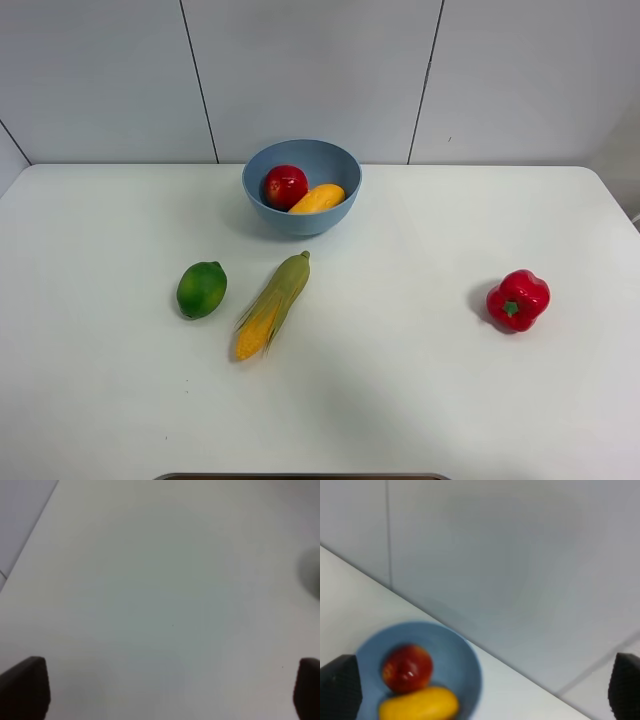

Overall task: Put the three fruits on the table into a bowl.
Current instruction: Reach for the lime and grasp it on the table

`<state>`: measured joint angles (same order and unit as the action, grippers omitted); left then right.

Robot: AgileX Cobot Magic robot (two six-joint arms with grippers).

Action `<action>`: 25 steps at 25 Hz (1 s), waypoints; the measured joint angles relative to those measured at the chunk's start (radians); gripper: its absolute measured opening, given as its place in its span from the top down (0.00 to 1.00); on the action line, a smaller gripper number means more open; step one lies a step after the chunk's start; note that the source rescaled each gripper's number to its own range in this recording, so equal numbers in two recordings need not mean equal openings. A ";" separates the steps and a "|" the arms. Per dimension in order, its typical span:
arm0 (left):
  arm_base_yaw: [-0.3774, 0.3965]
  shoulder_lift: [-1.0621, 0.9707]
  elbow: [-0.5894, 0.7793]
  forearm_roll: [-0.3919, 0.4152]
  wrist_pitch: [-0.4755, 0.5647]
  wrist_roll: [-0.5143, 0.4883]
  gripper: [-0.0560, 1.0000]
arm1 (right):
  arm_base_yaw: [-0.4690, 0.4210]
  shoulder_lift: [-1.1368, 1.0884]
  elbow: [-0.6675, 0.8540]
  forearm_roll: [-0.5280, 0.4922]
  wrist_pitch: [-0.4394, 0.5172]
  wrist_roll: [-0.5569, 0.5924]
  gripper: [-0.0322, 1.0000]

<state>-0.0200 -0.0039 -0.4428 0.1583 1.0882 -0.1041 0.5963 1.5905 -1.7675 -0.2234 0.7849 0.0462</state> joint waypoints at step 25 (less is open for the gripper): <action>0.000 0.000 0.000 0.000 0.000 0.000 0.00 | -0.036 -0.688 -0.003 -0.181 0.426 -0.073 0.00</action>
<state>-0.0200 -0.0039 -0.4428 0.1583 1.0882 -0.1041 0.5606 0.9023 -1.7705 -0.4049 1.2111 -0.0267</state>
